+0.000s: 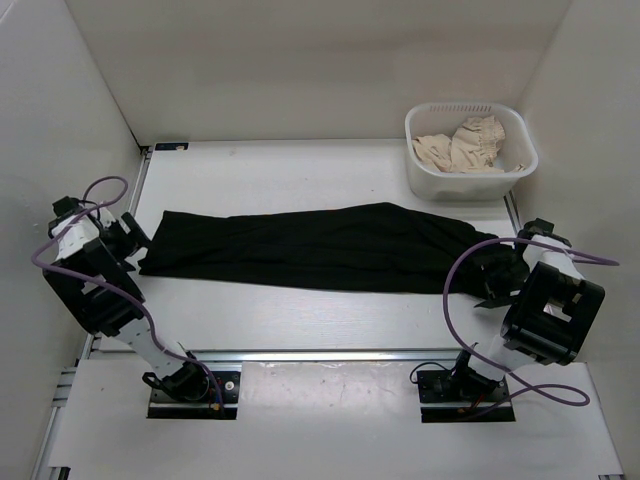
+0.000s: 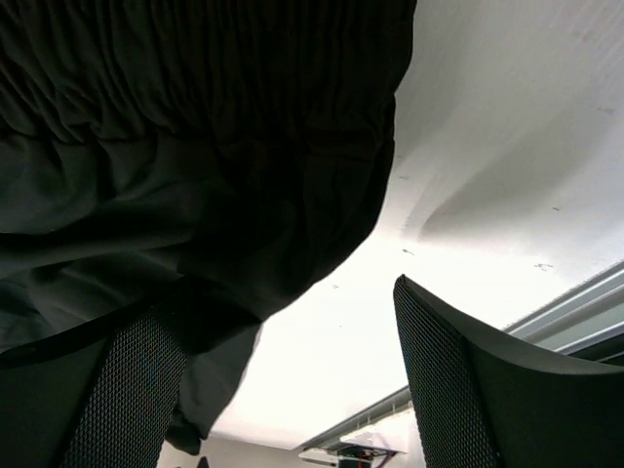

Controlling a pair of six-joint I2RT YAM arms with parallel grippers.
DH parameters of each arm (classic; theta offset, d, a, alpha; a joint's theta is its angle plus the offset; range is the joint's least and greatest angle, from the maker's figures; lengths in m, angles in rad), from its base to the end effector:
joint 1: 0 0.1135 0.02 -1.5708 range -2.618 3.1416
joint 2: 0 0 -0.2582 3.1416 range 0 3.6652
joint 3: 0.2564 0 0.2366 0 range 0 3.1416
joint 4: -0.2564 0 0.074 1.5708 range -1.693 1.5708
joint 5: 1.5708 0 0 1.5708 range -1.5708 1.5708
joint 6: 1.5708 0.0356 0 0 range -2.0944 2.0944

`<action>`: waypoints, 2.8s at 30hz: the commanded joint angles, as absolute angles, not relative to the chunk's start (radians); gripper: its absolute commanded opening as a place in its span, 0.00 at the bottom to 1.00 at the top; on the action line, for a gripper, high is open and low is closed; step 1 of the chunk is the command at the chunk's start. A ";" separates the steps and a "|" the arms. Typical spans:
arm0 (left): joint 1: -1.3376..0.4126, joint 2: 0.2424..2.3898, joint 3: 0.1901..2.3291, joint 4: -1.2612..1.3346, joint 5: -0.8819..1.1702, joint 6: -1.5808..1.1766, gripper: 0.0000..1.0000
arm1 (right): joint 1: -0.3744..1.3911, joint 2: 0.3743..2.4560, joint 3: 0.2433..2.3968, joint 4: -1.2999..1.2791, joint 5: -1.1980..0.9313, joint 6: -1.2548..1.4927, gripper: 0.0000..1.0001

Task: Fold and stack the trousers
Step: Fold the trousers

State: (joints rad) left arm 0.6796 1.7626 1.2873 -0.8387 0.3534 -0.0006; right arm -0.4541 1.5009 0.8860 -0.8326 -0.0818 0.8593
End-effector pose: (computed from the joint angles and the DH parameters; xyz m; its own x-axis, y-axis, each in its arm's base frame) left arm 0.2624 0.1962 0.2117 -0.7520 -0.6083 -0.2538 -0.5217 0.7846 -0.3349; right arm 0.2142 -0.1013 0.1794 -0.2580 0.9659 -0.0189 0.9550 0.2580 0.1461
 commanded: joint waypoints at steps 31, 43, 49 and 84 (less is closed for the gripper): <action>0.581 1.824 1.430 -0.799 0.273 0.000 0.15 | -0.439 1.649 1.089 -0.816 0.123 0.868 0.00; 0.522 1.936 1.715 -0.819 0.244 0.000 0.15 | -0.330 1.779 1.560 -0.930 0.117 0.796 0.00; 0.468 2.039 2.106 -0.841 0.232 0.000 0.15 | -0.330 1.925 1.866 -1.011 0.086 0.778 0.00; 0.574 1.838 1.366 -0.817 -0.060 0.000 0.15 | -0.390 1.746 1.401 -0.946 0.290 0.664 0.00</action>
State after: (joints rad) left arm 0.5594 1.8824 1.3884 -0.8158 0.0151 -0.0078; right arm -0.3622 1.8023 1.4006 -0.9512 0.2214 0.6838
